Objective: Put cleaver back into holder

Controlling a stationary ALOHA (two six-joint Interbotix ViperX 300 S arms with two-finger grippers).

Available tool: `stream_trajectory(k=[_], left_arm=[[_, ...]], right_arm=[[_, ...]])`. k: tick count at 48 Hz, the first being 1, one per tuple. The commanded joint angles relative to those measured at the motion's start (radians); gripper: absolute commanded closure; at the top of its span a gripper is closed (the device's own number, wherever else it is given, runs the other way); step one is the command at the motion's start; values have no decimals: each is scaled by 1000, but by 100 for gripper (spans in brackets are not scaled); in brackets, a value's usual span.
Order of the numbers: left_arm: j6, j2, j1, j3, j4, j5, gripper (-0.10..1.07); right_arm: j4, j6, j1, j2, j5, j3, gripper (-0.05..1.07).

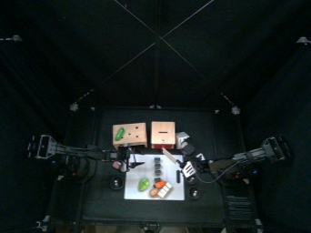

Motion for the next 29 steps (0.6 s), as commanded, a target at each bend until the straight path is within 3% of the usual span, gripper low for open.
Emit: stream_trajectory(k=[1,10,22,29], left_arm=[[-3,-32,5,8,2,2,11],[-3,-51,8,34,-15,2,11],[-3,-51,8,46,-41,2,11],[-3,-51,8,57,-57,2,11]], right_arm=[[46,-3,-49,-77,46,-26,74],[100,-67,-121,-126,117,-28,74],[265,-244,-258,-49,184,-66,74],[278,-313,-336,-9,258,-110,74]])
